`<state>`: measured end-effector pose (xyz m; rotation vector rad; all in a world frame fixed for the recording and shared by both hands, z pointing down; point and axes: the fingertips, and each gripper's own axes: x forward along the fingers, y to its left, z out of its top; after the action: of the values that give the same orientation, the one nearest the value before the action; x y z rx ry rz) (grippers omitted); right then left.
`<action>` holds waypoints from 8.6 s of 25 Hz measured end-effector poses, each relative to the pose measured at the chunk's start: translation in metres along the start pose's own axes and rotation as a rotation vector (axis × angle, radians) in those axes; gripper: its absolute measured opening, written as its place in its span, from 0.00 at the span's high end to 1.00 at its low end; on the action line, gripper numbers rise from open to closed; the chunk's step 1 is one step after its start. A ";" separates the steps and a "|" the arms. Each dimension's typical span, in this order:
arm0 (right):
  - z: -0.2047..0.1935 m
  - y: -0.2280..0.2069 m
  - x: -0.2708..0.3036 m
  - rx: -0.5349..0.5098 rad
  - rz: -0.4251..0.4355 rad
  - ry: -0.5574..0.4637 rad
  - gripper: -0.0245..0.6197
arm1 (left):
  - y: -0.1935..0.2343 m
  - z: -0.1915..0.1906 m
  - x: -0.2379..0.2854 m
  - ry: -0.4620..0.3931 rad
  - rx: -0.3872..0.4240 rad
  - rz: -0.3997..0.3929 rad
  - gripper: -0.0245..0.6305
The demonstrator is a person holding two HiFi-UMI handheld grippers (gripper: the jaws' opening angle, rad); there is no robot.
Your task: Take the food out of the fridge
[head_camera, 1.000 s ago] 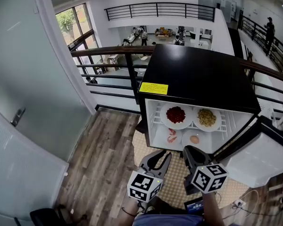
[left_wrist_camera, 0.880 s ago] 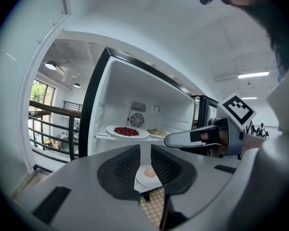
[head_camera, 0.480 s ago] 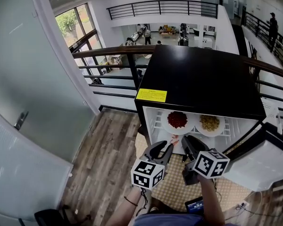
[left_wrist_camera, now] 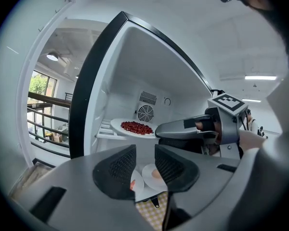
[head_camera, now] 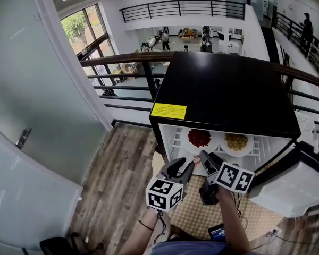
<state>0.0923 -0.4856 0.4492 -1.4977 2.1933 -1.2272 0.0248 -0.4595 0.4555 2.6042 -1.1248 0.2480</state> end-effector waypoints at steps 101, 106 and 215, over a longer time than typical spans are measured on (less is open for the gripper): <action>-0.201 0.079 -0.160 0.132 0.154 0.106 0.86 | -0.053 -0.085 -0.179 -0.102 -0.440 -0.141 0.69; -0.217 0.081 -0.170 0.130 0.128 0.117 0.86 | -0.057 -0.098 -0.193 -0.093 -0.461 -0.150 0.69; -0.358 0.092 -0.494 0.038 0.371 0.268 0.85 | -0.334 -0.204 -0.401 -0.203 -0.459 0.064 0.69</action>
<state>0.0477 0.1294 0.4763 -0.8943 2.4519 -1.3903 -0.0117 0.1000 0.4731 2.2208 -1.1677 -0.2428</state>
